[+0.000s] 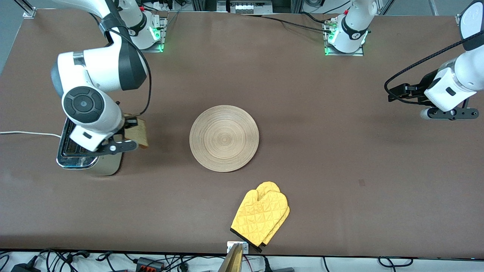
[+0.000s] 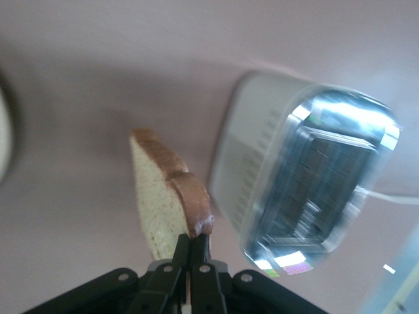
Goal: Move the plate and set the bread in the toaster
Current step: 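Carry the bread with the right gripper over the toaster slot, then lower the bread with the right gripper into the toaster slot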
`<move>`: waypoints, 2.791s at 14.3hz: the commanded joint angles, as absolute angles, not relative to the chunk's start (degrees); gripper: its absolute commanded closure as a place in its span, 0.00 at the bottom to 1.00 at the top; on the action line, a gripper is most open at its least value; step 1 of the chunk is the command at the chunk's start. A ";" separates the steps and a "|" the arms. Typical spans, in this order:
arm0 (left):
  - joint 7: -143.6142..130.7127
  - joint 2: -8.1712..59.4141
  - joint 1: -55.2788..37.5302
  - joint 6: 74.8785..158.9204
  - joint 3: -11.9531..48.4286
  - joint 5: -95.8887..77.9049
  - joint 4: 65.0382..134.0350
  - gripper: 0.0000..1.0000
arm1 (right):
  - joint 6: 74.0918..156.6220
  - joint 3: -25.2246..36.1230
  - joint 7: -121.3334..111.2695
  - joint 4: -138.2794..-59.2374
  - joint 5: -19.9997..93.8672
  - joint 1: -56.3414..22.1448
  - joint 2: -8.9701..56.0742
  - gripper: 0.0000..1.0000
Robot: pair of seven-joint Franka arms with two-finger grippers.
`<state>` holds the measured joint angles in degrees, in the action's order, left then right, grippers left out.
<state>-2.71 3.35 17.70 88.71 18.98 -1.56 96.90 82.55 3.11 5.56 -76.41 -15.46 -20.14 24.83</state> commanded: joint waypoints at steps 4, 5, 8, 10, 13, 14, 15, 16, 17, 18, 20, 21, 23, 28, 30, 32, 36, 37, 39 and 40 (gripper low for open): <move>-4.83 2.56 17.15 87.54 18.46 1.06 94.39 0.00 | 68.48 2.99 6.94 -68.81 -28.90 -20.13 26.10 1.00; -5.36 2.03 14.79 87.28 16.02 1.05 94.39 0.00 | 68.12 3.08 6.86 -68.82 -31.00 -19.78 26.63 1.00; -5.28 1.76 2.14 87.45 2.85 1.32 94.57 0.00 | 69.16 2.99 6.77 -69.60 -36.11 -18.46 27.86 1.00; -3.09 1.84 2.37 88.94 2.20 1.41 95.01 0.00 | 73.11 3.08 6.86 -72.14 -37.61 -17.93 28.39 1.00; -0.26 2.72 2.46 88.78 1.85 1.41 94.57 0.00 | 76.54 2.99 6.86 -73.83 -38.14 -16.53 29.18 1.00; -0.44 2.64 2.81 86.77 1.85 0.97 93.96 0.00 | 77.34 3.08 6.86 -73.83 -38.14 -16.35 29.18 1.00; -0.44 2.38 2.81 83.27 1.85 0.53 93.78 0.00 | 77.60 3.08 6.86 -73.83 -38.23 -15.91 29.18 1.00; -0.53 2.46 2.81 83.23 1.85 0.44 93.08 0.00 | 77.61 3.08 6.86 -73.83 -38.23 -15.47 29.18 1.00; -0.44 2.72 2.73 83.84 1.85 0.70 92.73 0.00 | 77.61 3.08 6.86 -74.00 -38.23 -15.29 29.27 1.00; -0.18 2.90 2.81 84.02 1.85 0.70 92.20 0.00 | 77.61 3.08 7.03 -74.09 -38.23 -15.29 29.35 1.00; 0.62 3.25 2.72 84.11 1.85 1.23 91.85 0.00 | 77.52 3.08 7.03 -74.09 -38.23 -15.29 29.36 1.00; 0.62 3.69 2.55 84.02 1.93 1.32 90.98 0.00 | 77.52 3.08 7.03 -74.09 -38.23 -15.21 29.53 1.00; 0.44 5.27 2.11 83.50 2.37 1.58 88.43 0.00 | 77.43 3.08 7.12 -74.18 -38.23 -15.20 29.79 1.00; 0.26 5.19 2.72 79.83 2.63 1.32 85.09 0.00 | 77.61 2.99 7.65 -74.53 -37.97 -15.21 30.76 1.00; 0.26 5.19 2.72 78.05 2.64 -0.17 84.46 0.00 | 77.87 2.99 7.73 -74.53 -37.36 -15.03 30.85 1.00; 0.35 5.27 2.81 80.40 2.64 0.08 84.55 0.00 | 79.10 2.99 7.73 -74.53 -37.27 -14.59 30.85 1.00; 0.44 5.01 2.72 81.74 2.81 0.53 84.64 0.00 | 80.07 2.99 7.91 -74.53 -37.18 -14.41 30.85 1.00; 0.44 4.75 2.72 81.83 2.64 0.53 84.64 0.00 | 80.33 2.99 8.00 -74.62 -37.00 -14.33 30.94 1.00; 0.44 4.40 2.73 82.18 2.64 0.53 85.08 0.00 | 80.33 2.99 8.35 -74.62 -36.74 -14.33 31.46 1.00; 0.44 4.22 2.81 82.18 2.72 0.44 85.34 0.00 | 80.25 2.99 8.35 -74.62 -36.39 -14.33 31.55 1.00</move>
<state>-0.61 4.29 2.80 82.16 2.62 0.09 86.16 79.87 3.38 7.09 -74.27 -37.00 -14.74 31.47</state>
